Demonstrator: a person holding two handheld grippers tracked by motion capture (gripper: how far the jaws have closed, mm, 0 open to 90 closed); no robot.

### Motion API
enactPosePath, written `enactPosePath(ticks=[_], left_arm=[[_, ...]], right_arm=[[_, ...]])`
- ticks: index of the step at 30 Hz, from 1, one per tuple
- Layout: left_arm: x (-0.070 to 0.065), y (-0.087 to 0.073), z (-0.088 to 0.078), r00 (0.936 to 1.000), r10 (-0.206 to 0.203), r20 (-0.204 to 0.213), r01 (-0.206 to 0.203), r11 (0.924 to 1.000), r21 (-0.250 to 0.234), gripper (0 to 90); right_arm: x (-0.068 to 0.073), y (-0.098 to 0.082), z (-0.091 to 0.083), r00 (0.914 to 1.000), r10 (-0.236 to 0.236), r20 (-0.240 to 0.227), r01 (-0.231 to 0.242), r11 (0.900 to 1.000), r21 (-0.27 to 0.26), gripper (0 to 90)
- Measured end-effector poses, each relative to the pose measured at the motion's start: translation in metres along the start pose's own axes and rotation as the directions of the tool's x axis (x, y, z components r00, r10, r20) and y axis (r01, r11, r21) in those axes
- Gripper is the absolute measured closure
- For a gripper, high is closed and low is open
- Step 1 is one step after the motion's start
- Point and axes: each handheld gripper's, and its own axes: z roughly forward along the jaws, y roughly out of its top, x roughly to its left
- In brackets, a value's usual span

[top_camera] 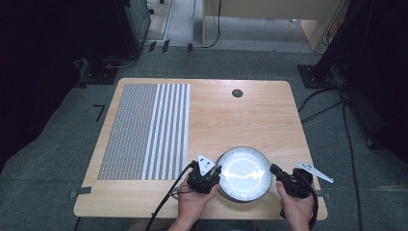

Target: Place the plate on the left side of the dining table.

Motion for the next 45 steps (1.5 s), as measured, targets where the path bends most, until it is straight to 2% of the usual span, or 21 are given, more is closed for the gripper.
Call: enactPosePath(ticks=[4,7,11,13,14,16,17,19,23,27,31,32,34,40,43,45], left_arm=[[-0.006,-0.001,0.002,0.9998,0.012,0.017,-0.012,0.9999,0.000,71.8],[-0.008,-0.001,0.005,0.9993,0.021,0.032,-0.021,0.9997,0.008,73.0],[-0.008,-0.003,0.012,0.9995,0.027,0.016,-0.028,0.9986,0.046,73.0],[-0.007,-0.005,0.014,0.9992,0.039,-0.002,-0.039,0.9980,0.049,74.1],[-0.005,-0.004,0.015,0.9997,0.023,0.004,-0.023,0.9987,0.046,75.9],[-0.005,-0.003,0.016,0.9999,0.015,0.004,-0.015,0.9987,0.050,77.6],[-0.005,-0.003,0.016,0.9999,0.014,0.000,-0.014,0.9986,0.050,77.6],[-0.005,-0.003,0.016,0.9999,0.015,-0.002,-0.015,0.9987,0.049,77.5],[-0.005,-0.003,0.016,0.9999,0.010,0.006,-0.011,0.9986,0.052,77.1],[-0.005,-0.004,0.016,0.9999,0.012,0.012,-0.012,0.9986,0.052,76.7],[-0.005,-0.005,0.016,0.9998,0.015,0.011,-0.015,0.9988,0.046,75.9],[-0.005,-0.005,0.017,0.9998,0.017,0.009,-0.018,0.9988,0.045,75.9],[-0.006,-0.006,0.018,0.9997,0.021,0.009,-0.022,0.9988,0.043,75.8],[-0.005,-0.006,0.017,0.9997,0.021,0.013,-0.022,0.9989,0.041,76.0],[-0.004,-0.006,0.017,0.9994,0.009,0.032,-0.011,0.9989,0.045,74.2],[0.001,-0.005,0.016,0.9968,-0.025,0.075,0.022,0.9989,0.042,70.6]], right_arm=[[-0.003,0.002,-0.004,1.0000,-0.004,0.007,0.004,1.000,-0.020,90.0],[-0.002,0.002,-0.007,0.9995,-0.024,0.022,0.025,0.999,-0.031,90.0],[0.000,0.001,-0.007,0.9985,-0.043,0.035,0.044,0.998,-0.033,90.0],[0.001,0.000,-0.006,0.9984,-0.044,0.035,0.045,0.999,-0.030,89.8],[0.001,-0.001,-0.005,0.9985,-0.044,0.034,0.045,0.999,-0.029,89.6],[0.002,-0.003,-0.004,0.9986,-0.036,0.039,0.037,0.999,-0.032,87.4],[0.003,-0.005,-0.003,0.9980,-0.028,0.056,0.029,0.999,-0.024,82.8],[0.003,-0.005,-0.002,0.9979,-0.026,0.059,0.027,0.999,-0.018,81.9],[0.006,-0.007,0.002,0.9947,-0.034,0.097,0.031,0.999,0.031,78.2],[0.006,-0.010,0.006,0.9970,-0.007,0.077,0.003,0.998,0.057,77.9],[0.007,-0.011,0.009,0.9980,0.009,0.063,-0.012,0.998,0.057,81.2],[0.005,-0.011,0.008,0.9982,0.024,0.055,-0.027,0.998,0.058,82.5],[-0.003,-0.010,0.007,0.9934,0.115,0.005,-0.115,0.992,0.052,84.9],[0.001,-0.008,0.004,0.9940,0.109,-0.002,-0.109,0.994,0.013,85.4],[0.000,-0.007,0.003,0.9901,0.139,-0.021,-0.139,0.990,0.009,85.1],[-0.003,-0.008,0.002,0.9855,0.165,-0.038,-0.165,0.986,0.013,84.8]])
